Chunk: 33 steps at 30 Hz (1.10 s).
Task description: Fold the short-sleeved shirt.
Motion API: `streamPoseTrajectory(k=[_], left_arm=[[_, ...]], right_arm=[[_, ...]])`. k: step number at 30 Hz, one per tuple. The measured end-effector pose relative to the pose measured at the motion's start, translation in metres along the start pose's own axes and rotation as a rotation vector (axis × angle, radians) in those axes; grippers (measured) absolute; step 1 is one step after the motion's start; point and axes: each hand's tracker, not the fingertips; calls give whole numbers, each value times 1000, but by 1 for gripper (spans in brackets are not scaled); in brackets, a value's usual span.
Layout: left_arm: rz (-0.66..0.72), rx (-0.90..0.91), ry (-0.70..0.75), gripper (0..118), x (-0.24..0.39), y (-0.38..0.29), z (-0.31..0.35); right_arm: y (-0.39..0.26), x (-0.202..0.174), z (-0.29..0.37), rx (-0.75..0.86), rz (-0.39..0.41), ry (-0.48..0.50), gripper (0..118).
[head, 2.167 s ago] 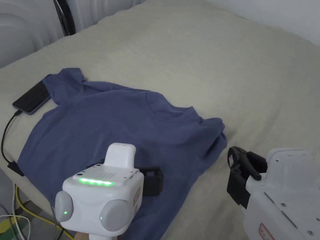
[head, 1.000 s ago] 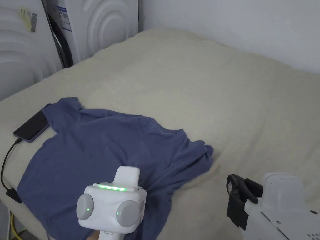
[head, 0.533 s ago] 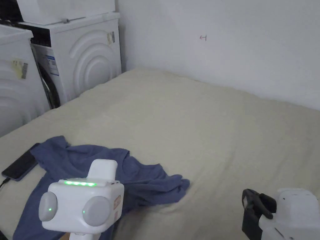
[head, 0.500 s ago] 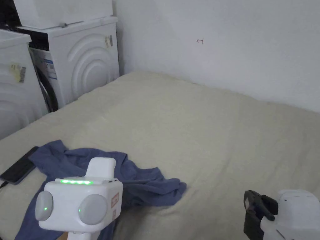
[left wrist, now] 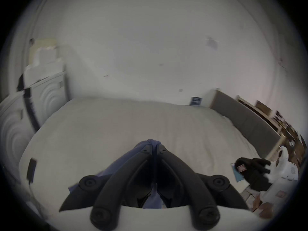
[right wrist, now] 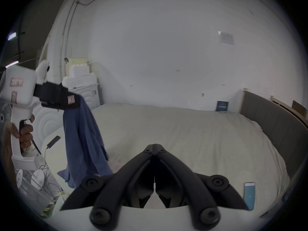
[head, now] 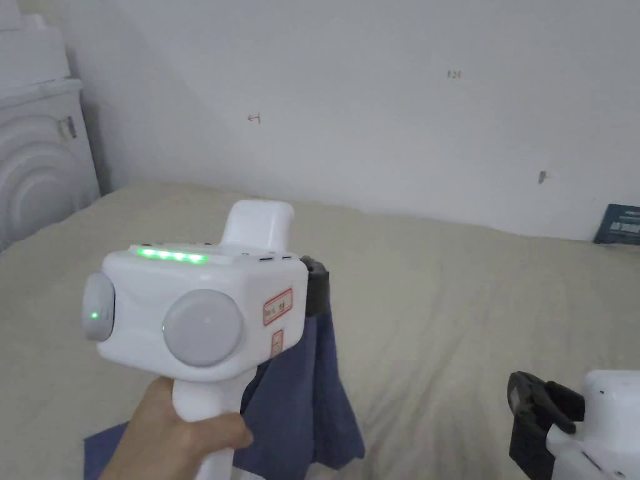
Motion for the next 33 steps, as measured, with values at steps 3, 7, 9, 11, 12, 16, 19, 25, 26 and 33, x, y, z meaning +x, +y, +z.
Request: streamPoseTrajectory(k=[3, 7, 9, 11, 12, 16, 19, 25, 26, 33], left_arm=[[-26, -19, -148, 2, 52, 6, -21], [-100, -62, -283, 2, 113, -6, -52], [-90, -149, -363, 2, 138, -22, -76], [-50, -226, -442, 2, 152, -46, -103], [-14, -302, -452, 2, 158, -59, -117], [-64, -434, -413, 2, 181, -117, -162], [-50, -527, -394, 2, 186, -152, -189], [22, -653, -345, 53, 177, -187, -208], [17, -669, -342, 83, 175, -189, -208], [118, -568, -324, 110, 132, -166, -168]], right_arm=[[-1, 26, 16, 12, -24, -60, 2], [-5, 60, 35, 21, -75, -139, 2], [-10, 76, 42, 15, -80, -192, 2], [-16, 90, 48, 0, -88, -225, 2], [-21, 96, 51, -7, -92, -237, 2], [-37, 116, 53, -48, -122, -275, 2], [-44, 123, 50, -70, -139, -283, 2], [-50, 128, 42, -93, -146, -265, 2], [-50, 127, 41, -93, -144, -262, 2], [-46, 109, 37, -95, -133, -218, 2]])
